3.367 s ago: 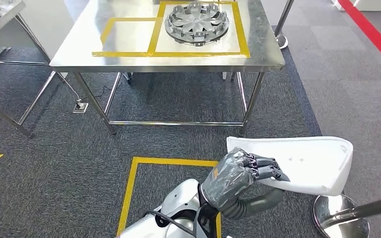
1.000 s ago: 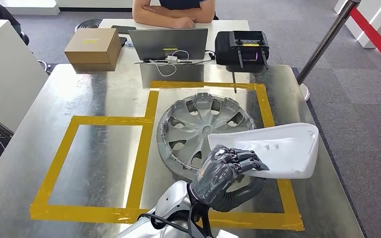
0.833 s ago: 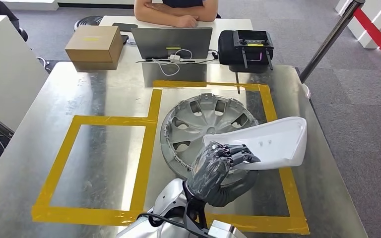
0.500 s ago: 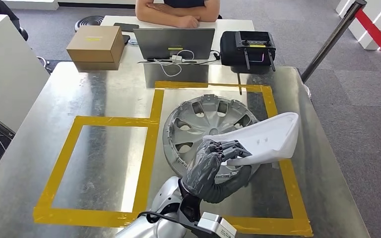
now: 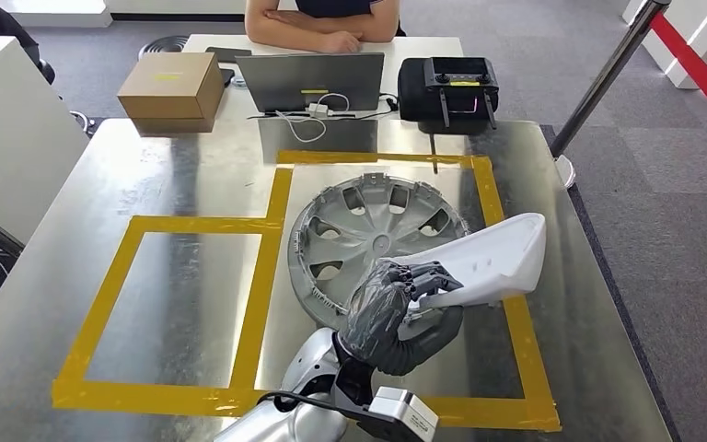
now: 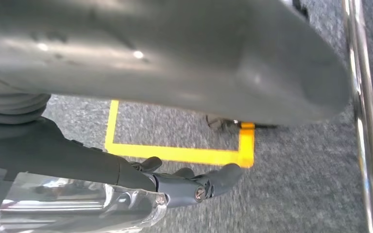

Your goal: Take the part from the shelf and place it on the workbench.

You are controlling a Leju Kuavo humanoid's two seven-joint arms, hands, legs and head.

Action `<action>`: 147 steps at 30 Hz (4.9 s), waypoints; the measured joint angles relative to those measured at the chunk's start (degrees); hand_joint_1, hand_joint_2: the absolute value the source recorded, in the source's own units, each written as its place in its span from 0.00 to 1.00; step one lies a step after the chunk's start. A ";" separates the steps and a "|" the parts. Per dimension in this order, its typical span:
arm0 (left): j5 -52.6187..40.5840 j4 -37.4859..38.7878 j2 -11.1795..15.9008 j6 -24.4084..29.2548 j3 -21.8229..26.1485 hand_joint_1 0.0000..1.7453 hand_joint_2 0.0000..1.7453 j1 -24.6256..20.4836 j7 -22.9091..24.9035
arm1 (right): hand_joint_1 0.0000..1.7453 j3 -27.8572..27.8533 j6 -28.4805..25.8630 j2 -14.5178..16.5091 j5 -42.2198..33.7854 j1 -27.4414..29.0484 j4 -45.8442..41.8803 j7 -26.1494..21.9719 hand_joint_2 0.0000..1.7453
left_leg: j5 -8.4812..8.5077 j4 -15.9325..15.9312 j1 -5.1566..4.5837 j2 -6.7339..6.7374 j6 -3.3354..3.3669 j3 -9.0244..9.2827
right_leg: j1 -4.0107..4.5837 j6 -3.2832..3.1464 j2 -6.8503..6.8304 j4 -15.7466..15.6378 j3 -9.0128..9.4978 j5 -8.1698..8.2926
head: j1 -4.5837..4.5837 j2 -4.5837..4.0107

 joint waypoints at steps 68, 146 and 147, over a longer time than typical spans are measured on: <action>-11.80 2.16 -0.37 5.29 1.01 1.00 1.00 -0.62 2.59 | 0.00 0.20 0.82 -0.38 0.70 -0.72 0.12 0.00 0.00 | -8.52 12.53 -0.37 0.34 -0.78 -5.15 | 1.13 -3.72 -0.94 -1.42 -1.05 1.52 | -0.07 0.00; -51.78 34.34 3.29 12.71 11.69 1.00 1.00 -30.68 21.50 | 0.00 -1.65 2.39 2.51 1.32 -1.88 0.07 -0.17 0.00 | -1.27 -1.72 -1.36 0.60 1.55 1.87 | 1.72 -2.12 -1.05 -2.44 -4.67 6.38 | 0.05 0.00; -51.78 34.34 3.29 12.71 11.69 1.00 1.00 -30.68 21.50 | 0.00 -1.65 2.39 2.51 1.32 -1.88 0.07 -0.17 0.00 | -1.27 -1.72 -1.36 0.60 1.55 1.87 | 1.72 -2.12 -1.05 -2.44 -4.67 6.38 | 0.05 0.00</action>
